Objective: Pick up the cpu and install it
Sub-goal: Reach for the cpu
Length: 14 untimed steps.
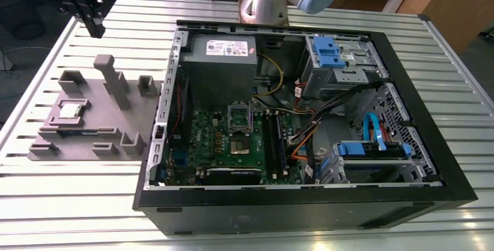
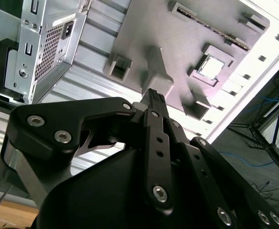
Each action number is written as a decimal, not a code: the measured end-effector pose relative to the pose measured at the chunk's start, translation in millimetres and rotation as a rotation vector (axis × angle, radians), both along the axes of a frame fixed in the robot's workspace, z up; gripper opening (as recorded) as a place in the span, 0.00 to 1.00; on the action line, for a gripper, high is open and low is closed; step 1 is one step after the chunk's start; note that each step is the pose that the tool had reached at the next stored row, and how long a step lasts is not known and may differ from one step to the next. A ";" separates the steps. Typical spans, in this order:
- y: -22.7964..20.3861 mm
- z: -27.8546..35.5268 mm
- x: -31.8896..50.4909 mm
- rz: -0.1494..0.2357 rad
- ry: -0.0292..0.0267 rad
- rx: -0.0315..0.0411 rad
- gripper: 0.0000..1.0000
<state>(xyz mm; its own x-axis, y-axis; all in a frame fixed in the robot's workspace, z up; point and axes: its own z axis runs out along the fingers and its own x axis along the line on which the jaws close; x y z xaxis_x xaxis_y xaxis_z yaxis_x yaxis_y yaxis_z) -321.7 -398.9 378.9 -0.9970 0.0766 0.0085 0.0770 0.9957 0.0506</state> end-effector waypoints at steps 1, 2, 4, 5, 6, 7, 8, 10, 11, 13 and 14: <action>0.0 0.0 -0.3 0.000 0.0000 0.0000 0.10; 0.0 0.0 -0.6 0.000 0.0001 0.0000 0.10; 0.0 0.0 -1.5 0.000 0.0002 -0.0001 0.10; 0.0 -0.1 -2.5 0.000 0.0002 -0.0001 0.10; 0.0 -0.2 -3.4 0.000 0.0001 0.0000 0.10; 0.0 -0.2 -4.2 0.000 0.0001 0.0000 0.10; 0.0 -0.2 -5.3 0.000 0.0001 0.0000 0.10; 0.0 -0.3 -7.3 0.000 0.0001 0.0000 0.10; 0.0 -0.3 -7.4 0.000 0.0001 0.0001 0.10; 0.0 -0.3 -7.4 0.000 0.0001 0.0027 0.10; 0.0 -0.3 -7.4 0.000 0.0001 0.0028 0.10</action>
<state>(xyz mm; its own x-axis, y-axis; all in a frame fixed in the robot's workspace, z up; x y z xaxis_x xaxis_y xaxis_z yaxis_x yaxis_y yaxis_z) -329.1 -398.9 378.6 -0.9970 0.0766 0.0088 0.0770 0.9956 0.0533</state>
